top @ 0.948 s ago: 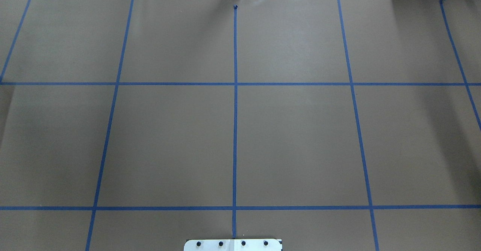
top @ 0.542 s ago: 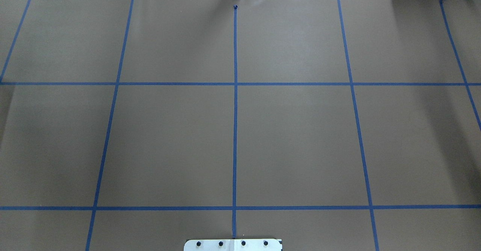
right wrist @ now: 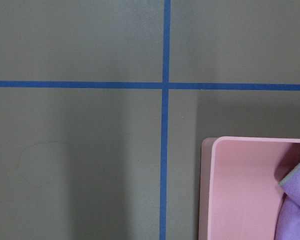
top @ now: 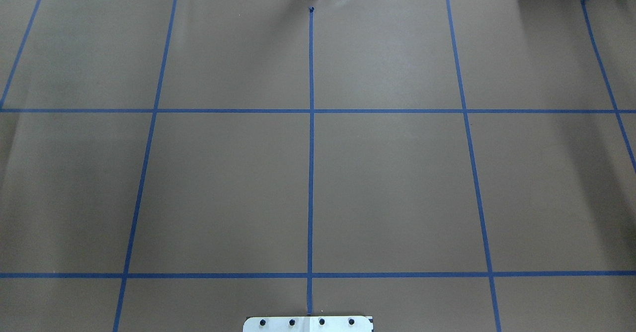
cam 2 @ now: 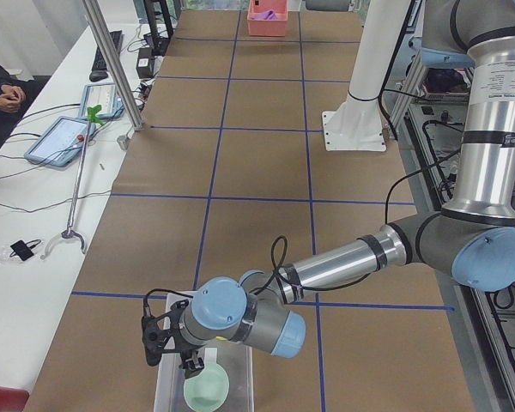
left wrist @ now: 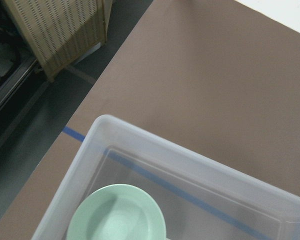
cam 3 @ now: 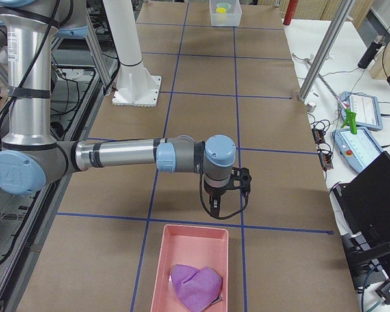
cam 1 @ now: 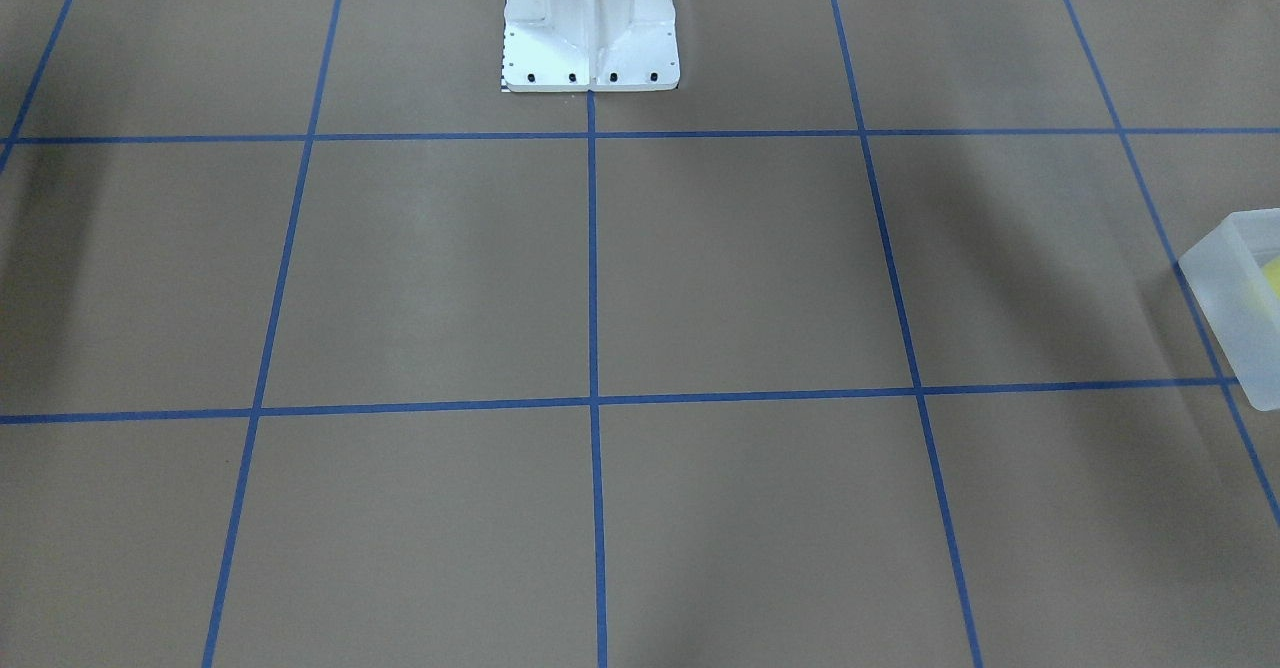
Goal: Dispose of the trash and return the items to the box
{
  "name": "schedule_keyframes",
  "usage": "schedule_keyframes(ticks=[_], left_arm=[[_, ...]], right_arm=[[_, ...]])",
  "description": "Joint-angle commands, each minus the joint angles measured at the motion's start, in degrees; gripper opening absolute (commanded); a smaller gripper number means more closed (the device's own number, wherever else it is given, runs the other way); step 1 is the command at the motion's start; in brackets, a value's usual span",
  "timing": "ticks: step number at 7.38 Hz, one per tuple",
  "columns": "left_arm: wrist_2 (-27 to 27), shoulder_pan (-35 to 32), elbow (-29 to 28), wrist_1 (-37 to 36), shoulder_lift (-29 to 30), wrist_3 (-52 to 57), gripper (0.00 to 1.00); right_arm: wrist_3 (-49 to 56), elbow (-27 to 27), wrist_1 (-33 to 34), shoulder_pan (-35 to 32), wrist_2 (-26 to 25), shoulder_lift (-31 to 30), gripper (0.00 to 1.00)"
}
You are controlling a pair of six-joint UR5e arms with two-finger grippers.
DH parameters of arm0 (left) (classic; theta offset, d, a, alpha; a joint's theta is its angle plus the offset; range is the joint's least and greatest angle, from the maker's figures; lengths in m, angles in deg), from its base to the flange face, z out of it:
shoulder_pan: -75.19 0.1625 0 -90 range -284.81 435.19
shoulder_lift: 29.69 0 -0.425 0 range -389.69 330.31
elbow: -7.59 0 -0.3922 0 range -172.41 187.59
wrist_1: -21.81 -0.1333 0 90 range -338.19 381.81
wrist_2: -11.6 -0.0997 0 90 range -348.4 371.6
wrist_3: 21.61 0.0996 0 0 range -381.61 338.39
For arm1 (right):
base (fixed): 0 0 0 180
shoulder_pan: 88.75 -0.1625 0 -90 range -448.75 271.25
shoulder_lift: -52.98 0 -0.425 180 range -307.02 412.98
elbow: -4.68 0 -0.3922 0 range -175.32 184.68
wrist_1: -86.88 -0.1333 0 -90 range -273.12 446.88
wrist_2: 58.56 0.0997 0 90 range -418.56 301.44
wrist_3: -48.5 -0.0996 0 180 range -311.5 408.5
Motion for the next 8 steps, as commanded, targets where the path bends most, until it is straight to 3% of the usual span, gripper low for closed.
schedule_keyframes(ticks=[1,4,5,7,8], left_arm=[[1.5,4.7,2.8,0.5,-0.7,0.0,0.98],[0.7,11.6,4.1,2.4,-0.1,0.1,0.98],[0.7,16.5,7.5,-0.1,0.0,0.1,0.99],[0.6,19.4,19.0,-14.3,-0.8,1.9,0.99],[0.6,18.6,22.2,-22.0,-0.7,9.0,0.98]], right_arm=[[0.0,0.5,-0.1,-2.4,0.5,-0.7,1.00],[0.0,0.7,-0.1,-2.6,0.2,-1.6,1.00],[-0.1,0.9,-0.1,-2.6,0.5,-1.7,1.00],[-0.2,1.1,-0.1,-2.6,0.5,-1.9,1.00],[-0.3,1.0,-0.1,-2.6,0.5,-2.2,1.00]])
